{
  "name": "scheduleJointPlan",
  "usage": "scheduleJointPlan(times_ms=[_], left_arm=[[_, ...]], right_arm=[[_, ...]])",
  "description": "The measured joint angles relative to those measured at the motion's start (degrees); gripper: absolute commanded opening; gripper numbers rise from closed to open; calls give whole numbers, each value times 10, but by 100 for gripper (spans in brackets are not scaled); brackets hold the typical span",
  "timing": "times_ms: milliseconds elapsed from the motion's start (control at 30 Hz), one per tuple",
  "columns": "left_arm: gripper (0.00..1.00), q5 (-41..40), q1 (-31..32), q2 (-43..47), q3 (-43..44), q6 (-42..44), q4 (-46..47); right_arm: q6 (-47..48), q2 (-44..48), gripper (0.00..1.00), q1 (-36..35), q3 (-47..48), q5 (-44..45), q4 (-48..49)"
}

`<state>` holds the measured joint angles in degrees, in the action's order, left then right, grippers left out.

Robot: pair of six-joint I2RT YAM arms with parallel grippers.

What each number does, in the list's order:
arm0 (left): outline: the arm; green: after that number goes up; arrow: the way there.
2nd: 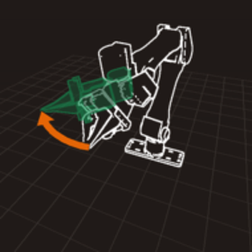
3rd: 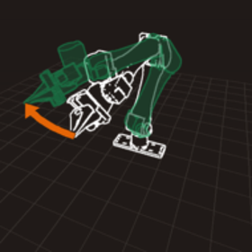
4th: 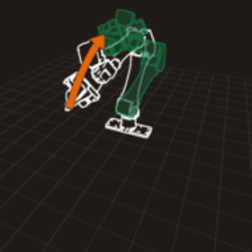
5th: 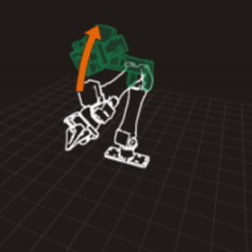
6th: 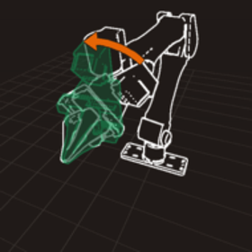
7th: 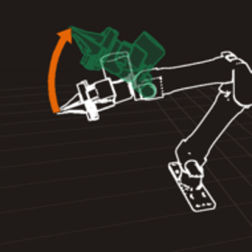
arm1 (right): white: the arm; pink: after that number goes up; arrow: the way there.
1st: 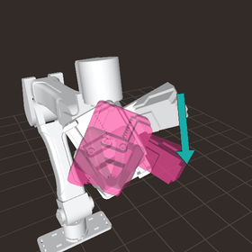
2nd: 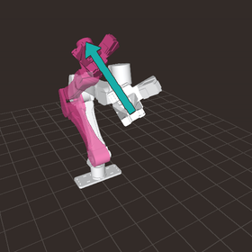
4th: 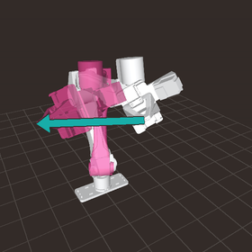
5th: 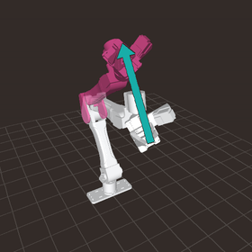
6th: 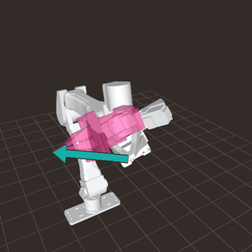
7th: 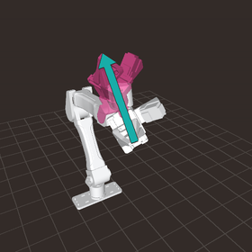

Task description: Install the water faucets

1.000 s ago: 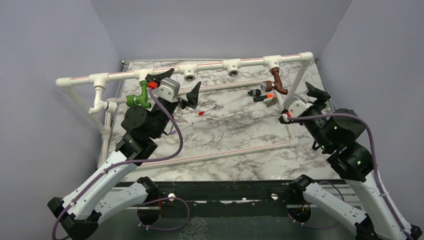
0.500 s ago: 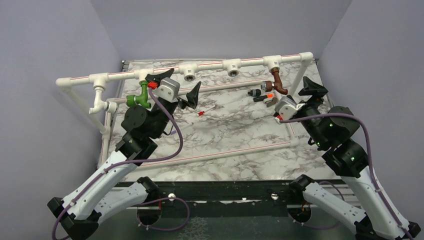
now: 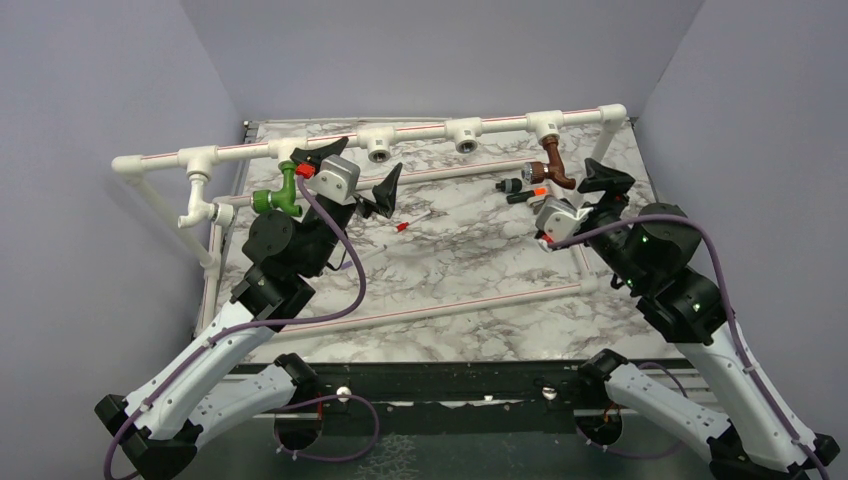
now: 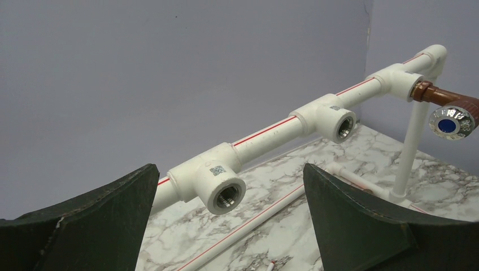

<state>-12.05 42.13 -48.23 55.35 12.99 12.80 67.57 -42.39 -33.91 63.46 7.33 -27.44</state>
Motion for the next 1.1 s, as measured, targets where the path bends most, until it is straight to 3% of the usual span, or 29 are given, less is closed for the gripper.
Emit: scheduleJointPlan(times_ms=[333,700,900,1100], left_arm=[[99,0,0,0,0,0,0],[99,0,0,0,0,0,0],[99,0,0,0,0,0,0],[99,0,0,0,0,0,0]], right_arm=[[12,5,87,0,-62,-7,30],[126,-9,86,0,-143,5,207],[222,-14,77,0,-144,20,242],[251,-19,62,0,-144,27,249]])
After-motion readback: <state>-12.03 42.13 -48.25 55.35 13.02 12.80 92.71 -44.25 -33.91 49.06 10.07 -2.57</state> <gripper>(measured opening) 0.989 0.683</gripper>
